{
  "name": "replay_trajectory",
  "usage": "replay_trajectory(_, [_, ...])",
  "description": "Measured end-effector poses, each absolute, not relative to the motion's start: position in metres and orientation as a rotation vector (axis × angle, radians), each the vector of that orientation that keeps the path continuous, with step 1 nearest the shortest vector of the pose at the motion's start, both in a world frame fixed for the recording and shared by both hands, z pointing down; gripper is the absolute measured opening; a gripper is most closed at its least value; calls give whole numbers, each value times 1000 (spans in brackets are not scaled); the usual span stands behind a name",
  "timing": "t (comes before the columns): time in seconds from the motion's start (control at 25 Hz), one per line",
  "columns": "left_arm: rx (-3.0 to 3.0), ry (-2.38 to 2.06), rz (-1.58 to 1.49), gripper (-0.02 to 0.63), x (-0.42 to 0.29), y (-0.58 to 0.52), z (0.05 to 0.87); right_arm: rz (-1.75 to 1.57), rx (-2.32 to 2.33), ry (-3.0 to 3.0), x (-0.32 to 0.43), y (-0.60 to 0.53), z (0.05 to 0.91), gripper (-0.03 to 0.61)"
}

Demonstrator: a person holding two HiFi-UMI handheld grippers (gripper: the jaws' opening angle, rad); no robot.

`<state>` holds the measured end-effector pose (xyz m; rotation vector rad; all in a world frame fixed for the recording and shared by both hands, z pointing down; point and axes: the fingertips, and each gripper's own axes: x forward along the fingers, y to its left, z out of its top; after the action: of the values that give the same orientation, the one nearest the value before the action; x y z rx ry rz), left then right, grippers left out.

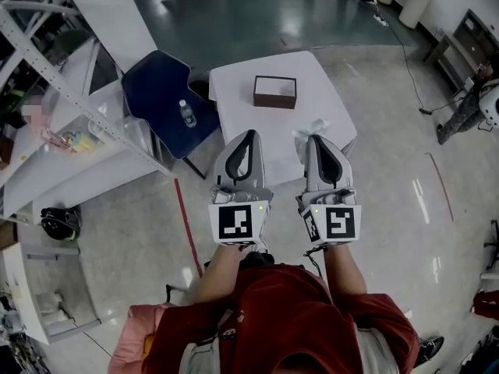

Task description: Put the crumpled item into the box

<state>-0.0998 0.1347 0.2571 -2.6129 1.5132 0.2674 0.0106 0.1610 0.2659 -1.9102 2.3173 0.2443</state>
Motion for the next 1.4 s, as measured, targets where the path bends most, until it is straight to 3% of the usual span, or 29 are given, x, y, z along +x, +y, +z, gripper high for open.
replay_trajectory(0.56, [-2659,1421,321,3,-88,70,257,281,-1976,2267,14,100,268,3])
replay_trajectory(1.4, [-2596,1477,211,3,49,-74,256,236,-1891,2326,148,-51,268,3])
